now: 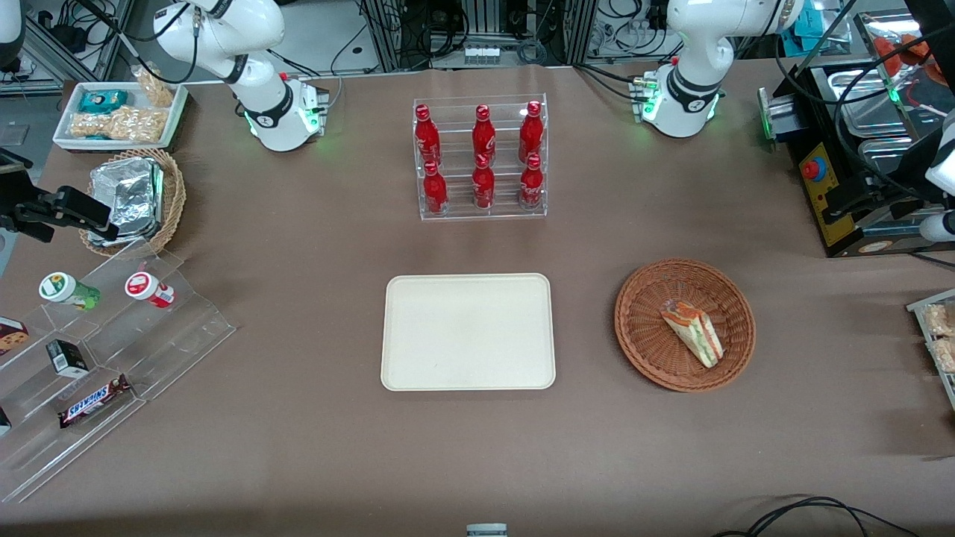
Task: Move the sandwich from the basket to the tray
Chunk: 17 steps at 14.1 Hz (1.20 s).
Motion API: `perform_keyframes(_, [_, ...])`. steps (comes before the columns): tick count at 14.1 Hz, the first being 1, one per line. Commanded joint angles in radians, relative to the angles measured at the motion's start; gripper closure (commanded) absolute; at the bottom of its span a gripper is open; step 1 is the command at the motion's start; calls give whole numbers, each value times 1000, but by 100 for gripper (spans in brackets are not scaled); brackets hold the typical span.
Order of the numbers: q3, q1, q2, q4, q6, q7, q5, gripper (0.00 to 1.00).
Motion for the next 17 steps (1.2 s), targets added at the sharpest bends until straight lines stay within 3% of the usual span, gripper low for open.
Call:
perform_keyframes(1, [4, -7, 10, 27, -11, 8, -16, 0])
perform_keyframes(12, [0, -30, 39, 4, -4, 11, -8, 0])
perform_keyframes(15, [-2, -54, 49, -84, -4, 1, 7, 0])
perform_keyframes(17, [-5, -86, 68, -198, 93, -2, 13, 0])
